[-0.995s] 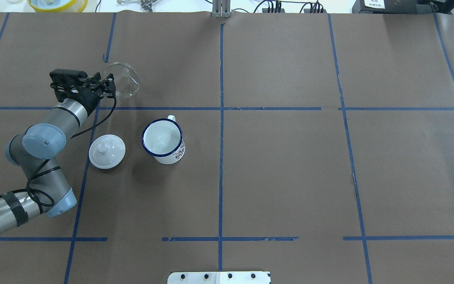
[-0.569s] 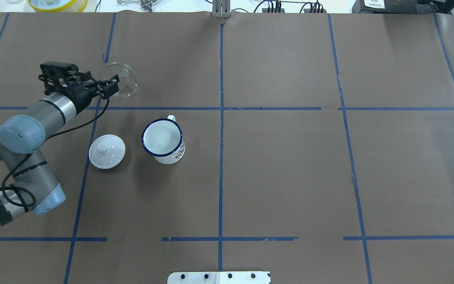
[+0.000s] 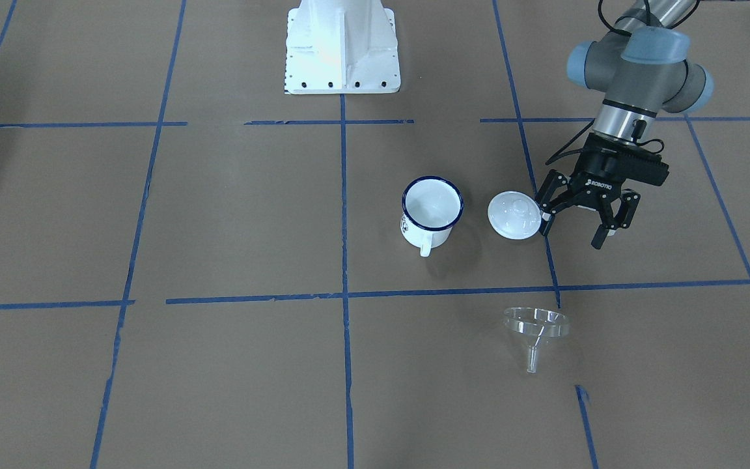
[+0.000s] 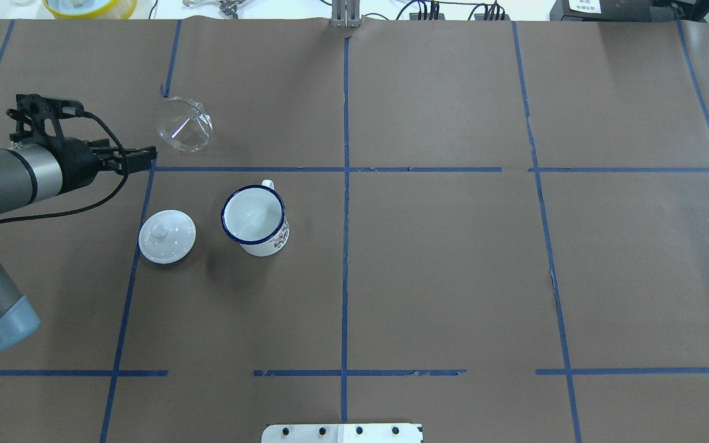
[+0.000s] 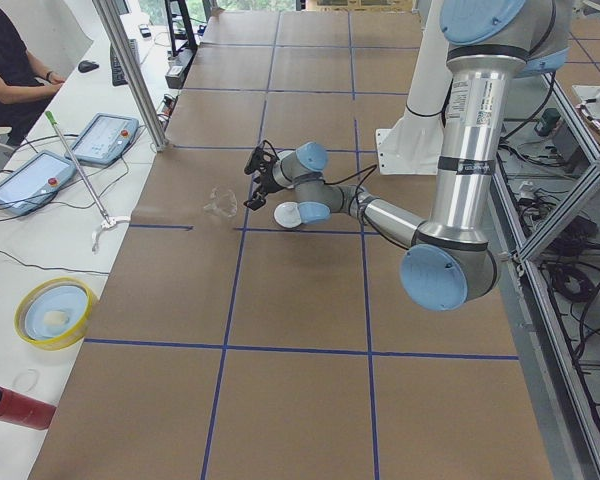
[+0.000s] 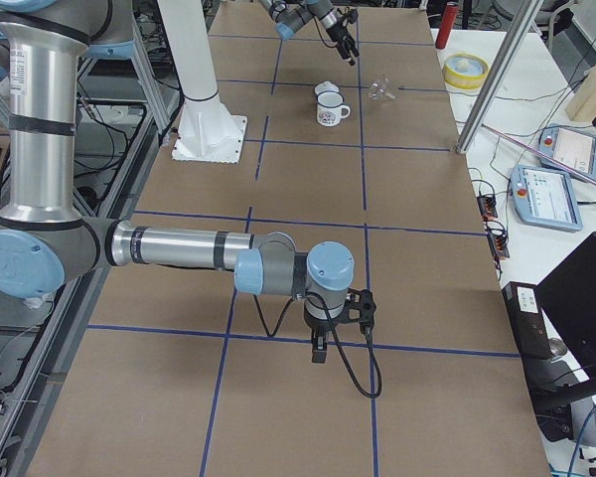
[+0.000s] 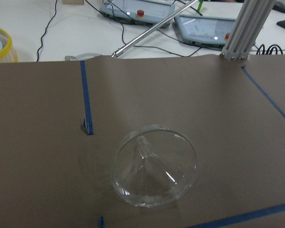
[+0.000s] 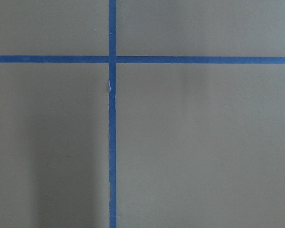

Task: Remove funnel from cup
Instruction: 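Move the left gripper over the round white lid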

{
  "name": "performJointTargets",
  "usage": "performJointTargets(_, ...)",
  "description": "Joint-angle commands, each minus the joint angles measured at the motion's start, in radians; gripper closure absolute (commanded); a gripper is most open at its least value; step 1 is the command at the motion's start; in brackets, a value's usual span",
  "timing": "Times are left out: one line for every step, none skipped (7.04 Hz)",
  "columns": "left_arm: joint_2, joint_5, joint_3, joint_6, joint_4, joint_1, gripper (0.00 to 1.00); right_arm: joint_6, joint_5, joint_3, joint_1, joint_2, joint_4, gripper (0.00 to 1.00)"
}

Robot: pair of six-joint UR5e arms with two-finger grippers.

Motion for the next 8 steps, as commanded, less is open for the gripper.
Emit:
performJointTargets(-0.006, -0.161, -0.061, -0.008, 0.229, -0.001, 0.0, 0.0, 0.0, 0.0, 0.0, 0.0, 0.0, 0.0)
performJointTargets(-0.014, -0.218, -0.055, -0.008, 0.309, 0.006, 0.0, 0.0, 0.0, 0.001, 0.0, 0.0, 0.0, 0.0)
performJointTargets(-0.034, -0.252, -0.05, -0.008, 0.364, 0.01, 0.0, 0.0, 0.0, 0.001, 0.0, 0.0, 0.0, 0.0)
performJointTargets(-0.116, -0.299, -0.042, -0.006, 0.515, 0.011, 0.0, 0.0, 0.0, 0.0, 0.0, -0.001, 0.0, 0.0)
performJointTargets(-0.225, -0.307, -0.032, -0.003, 0.688, 0.011, 0.0, 0.0, 0.0, 0.001, 0.0, -0.001, 0.0, 0.0)
performJointTargets(-0.238, -0.31, -0.021, 0.0, 0.708, 0.011, 0.0, 0.0, 0.0, 0.0, 0.0, 0.0, 0.0, 0.0)
performJointTargets(-0.239, -0.31, 0.014, 0.003, 0.692, 0.013, 0.0, 0.0, 0.0, 0.0, 0.0, 0.0, 0.0, 0.0)
performJointTargets(-0.233, -0.31, 0.042, 0.003, 0.643, 0.014, 0.0, 0.0, 0.0, 0.0, 0.0, -0.001, 0.0, 0.0)
